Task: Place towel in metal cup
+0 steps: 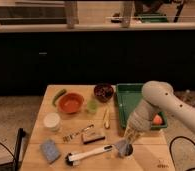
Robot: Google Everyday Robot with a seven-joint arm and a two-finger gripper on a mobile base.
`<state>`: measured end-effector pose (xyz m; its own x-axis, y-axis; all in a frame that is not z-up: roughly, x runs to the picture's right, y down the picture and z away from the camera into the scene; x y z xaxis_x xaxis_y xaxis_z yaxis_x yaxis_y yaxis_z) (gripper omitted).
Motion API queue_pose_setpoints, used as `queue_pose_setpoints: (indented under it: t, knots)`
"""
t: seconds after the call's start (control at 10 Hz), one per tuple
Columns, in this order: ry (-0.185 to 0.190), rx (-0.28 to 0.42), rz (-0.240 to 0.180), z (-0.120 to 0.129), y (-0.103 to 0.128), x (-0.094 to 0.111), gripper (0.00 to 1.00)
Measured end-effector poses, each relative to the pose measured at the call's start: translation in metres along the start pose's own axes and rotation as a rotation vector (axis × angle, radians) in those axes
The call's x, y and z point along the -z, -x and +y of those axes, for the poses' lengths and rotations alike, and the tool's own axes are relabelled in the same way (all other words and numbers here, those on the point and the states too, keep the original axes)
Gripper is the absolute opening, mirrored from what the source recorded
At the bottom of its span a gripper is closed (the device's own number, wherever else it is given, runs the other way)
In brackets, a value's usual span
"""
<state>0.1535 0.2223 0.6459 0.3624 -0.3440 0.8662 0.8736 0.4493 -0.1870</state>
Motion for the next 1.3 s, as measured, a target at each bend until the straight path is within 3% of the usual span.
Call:
queue_pose_setpoints:
  t: [0.7,1.3]
  knots:
    - [0.015,-0.012,0.003,0.007,-0.003,0.000,0.76]
    - [0.010,-0.033,0.010,0.014,-0.017,0.006,0.80]
